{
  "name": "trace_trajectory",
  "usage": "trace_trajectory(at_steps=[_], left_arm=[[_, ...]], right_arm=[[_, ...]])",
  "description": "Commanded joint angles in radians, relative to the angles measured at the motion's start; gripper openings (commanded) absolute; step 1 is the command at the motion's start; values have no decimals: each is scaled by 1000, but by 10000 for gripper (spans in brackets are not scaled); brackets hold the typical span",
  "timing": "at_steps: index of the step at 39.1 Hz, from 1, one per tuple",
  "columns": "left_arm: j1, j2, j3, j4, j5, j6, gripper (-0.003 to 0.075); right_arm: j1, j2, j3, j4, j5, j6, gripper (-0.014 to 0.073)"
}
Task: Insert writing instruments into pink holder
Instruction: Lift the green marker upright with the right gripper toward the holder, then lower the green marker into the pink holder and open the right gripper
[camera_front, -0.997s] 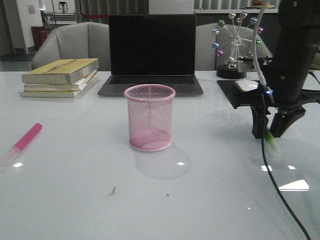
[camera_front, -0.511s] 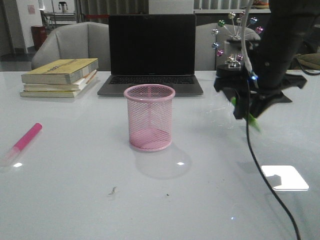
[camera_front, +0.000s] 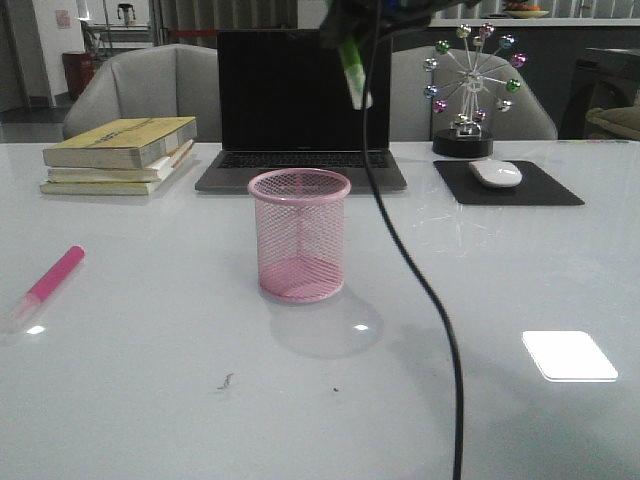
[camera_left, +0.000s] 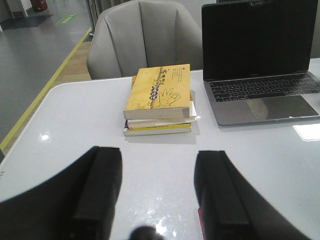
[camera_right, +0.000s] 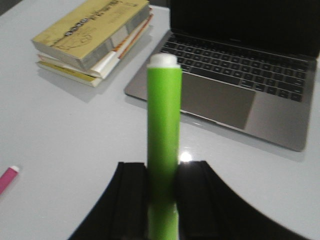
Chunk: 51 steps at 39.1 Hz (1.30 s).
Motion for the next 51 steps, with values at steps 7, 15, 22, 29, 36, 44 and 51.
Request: trace_trajectory(at_steps=[7,15,22,29,36,44,51], left_arm=[[-2,-5,-39,-2,-89,-8,405],[-2,-5,-39,-2,-89,-8,405],[-2,-5,-39,-2,-89,-8,404],[-2,-5,-39,-2,-89,-8,404],[-2,-5,-39,-2,-89,-8,404],[-2,-5,-39,-2,-89,-8,404],[-2,-5,-39,-2,-89,-8,404]], right_arm=[[97,-39,143,1,-386,-9,57],[96,26,193,1,-465,-9,57],[96,81,193,1,-506,-9,57],[96,82,193,1,-508,-9,64],[96,82,193,2,-481,-9,279],[96,27,193,14,-423,-9,487],[77,-137,193,-43,-241,-105,487]])
